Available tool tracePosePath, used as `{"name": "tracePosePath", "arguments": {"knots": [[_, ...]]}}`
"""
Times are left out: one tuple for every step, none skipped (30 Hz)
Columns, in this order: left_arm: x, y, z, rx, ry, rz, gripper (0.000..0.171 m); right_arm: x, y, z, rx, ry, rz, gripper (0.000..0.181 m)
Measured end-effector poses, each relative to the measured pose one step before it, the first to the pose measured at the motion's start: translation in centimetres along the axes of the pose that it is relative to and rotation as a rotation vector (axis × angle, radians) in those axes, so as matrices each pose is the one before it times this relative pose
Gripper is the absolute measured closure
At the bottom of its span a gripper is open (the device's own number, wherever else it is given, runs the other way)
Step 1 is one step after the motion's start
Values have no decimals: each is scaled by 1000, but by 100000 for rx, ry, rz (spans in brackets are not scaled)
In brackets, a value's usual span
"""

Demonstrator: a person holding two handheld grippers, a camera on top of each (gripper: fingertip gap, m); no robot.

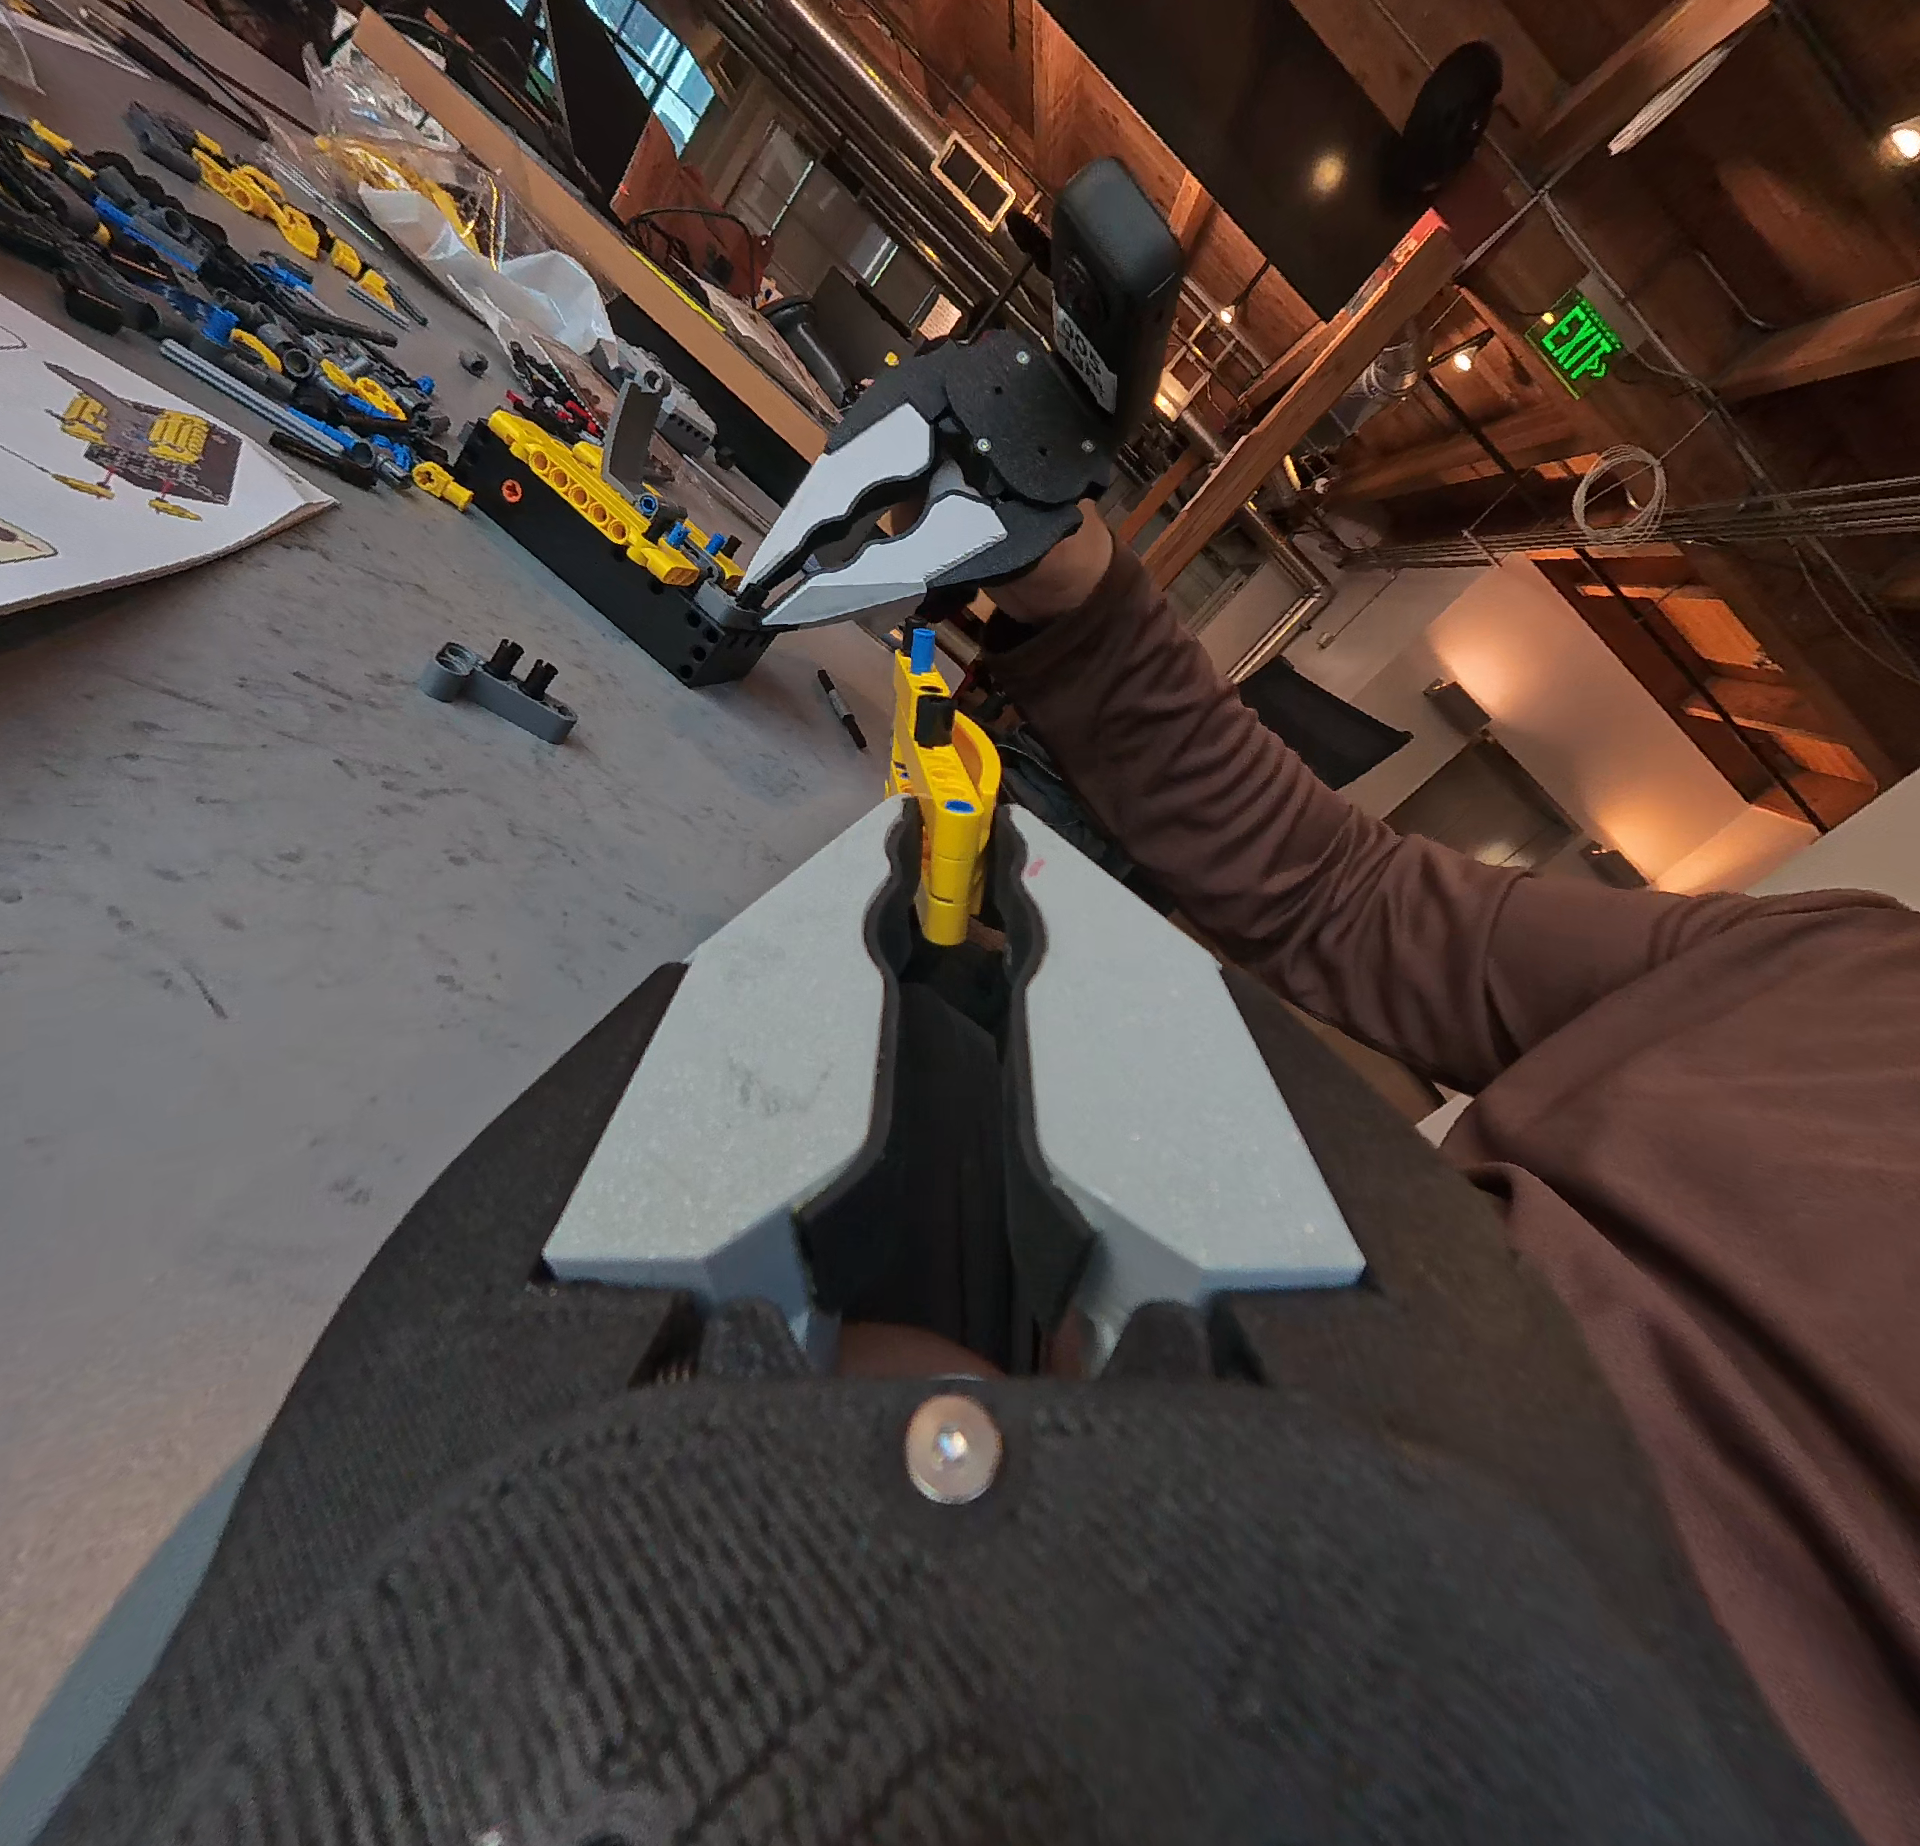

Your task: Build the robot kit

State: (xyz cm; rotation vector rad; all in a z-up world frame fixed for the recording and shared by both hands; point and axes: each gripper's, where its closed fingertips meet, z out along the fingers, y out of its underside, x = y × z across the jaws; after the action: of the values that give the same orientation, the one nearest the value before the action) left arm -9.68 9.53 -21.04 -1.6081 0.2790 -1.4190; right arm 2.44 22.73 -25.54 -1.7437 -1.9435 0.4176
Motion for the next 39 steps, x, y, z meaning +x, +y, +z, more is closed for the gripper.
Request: {"name": "tracePosePath", "arguments": {"knots": [[6,-29,-29,132,-67,131,161,104,117,-60,-523,1886,1781,174],[-20,-35,-25,137,-43,23,161,30,112,-37,-414,1493,1884,174],[-39,-27,-17,167,-39,-179,161,-70,63,-33,-76,983,1630,174],[-24,-8,10,126,26,-320,161,-81,35,-36,80,919,1288,174],[-18,11,24,11,99,-270,161,-56,36,-34,-39,1015,1129,174],[3,48,39,-169,60,-94,161,-17,22,-12,-207,976,1167,174],[8,64,53,-230,-44,133,161,6,15,-14,-262,678,1407,174],[29,68,34,-261,-10,160,161,0,2,5,-344,489,1786,174],[34,31,39,-84,-21,118,161,-3,-19,8,-359,385,1744,174],[25,-5,6,89,22,17,161,-50,-55,12,-167,408,1304,174],[19,-14,-13,132,-24,22,161,-68,-46,13,-308,502,1125,174],[4,-18,-32,103,-88,22,161,-84,-27,24,-597,642,1076,174],[-6,-23,-33,92,-29,-53,161,-93,-52,16,-378,699,785,174],[-13,-31,-37,173,-35,-90,161,-132,-79,17,-155,409,788,174],[-30,-22,-22,161,-25,-177,161,-135,-86,18,-97,176,1099,174],[-12,-12,-1,73,118,-250,161,-103,-107,-2,105,124,1073,174],[3,2,6,-37,104,-128,161,-31,-130,-10,423,305,950,174],[-5,11,5,-49,-24,68,161,14,-96,-21,330,313,1096,174],[15,3,14,-73,24,102,161,48,-55,-24,158,269,1247,174],[15,5,-7,-53,38,55,161,39,-47,-9,235,244,1168,174],[26,-7,-6,21,40,88,161,-10,-58,-9,332,10,994,174],[7,-13,-33,28,-11,44,161,-57,-35,33,213,-230,577,174],[-9,-19,-25,87,-55,-7,161,-68,10,51,-89,-118,245,174],[-18,-33,-34,146,-27,-111,161,-13,53,87,-311,265,73,174],[-12,-28,-13,132,13,-124,161,-2,52,97,-365,434,-110,174],[-6,-2,1,15,-51,-14,161,-37,56,101,-332,347,-219,174],[13,3,2,-57,-11,116,161,0,37,80,-226,473,34,174],[13,20,19,-109,28,95,161,13,13,83,-57,484,188,173],[13,7,3,-34,2,52,161,-44,-8,77,195,87,21,173],[9,10,10,-27,94,-93,161,-84,-8,62,284,-178,8,171],[-13,1,-4,33,4,-137,161,-54,21,51,56,-56,96,169],[-7,-17,-10,118,-13,-99,161,-23,31,21,32,155,50,167],[9,-15,-19,127,124,-194,161,-37,-12,-30,348,-9,36,166],[8,-57,-26,354,203,-343,161,-19,-9,-78,395,-33,89,164],[30,-94,-41,617,418,-783,161,21,9,-124,378,159,99,162],[9,-126,-62,830,544,-1197,161,26,5,-175,498,197,45,161],[-26,-162,-90,1076,462,-1547,161,11,0,-216,714,81,-11,161],[-50,-192,-104,1220,437,-1646,161,71,0,-230,872,309,30,161],[-39,-210,-112,1317,508,-1586,161,118,47,-209,768,486,124,161]]}}
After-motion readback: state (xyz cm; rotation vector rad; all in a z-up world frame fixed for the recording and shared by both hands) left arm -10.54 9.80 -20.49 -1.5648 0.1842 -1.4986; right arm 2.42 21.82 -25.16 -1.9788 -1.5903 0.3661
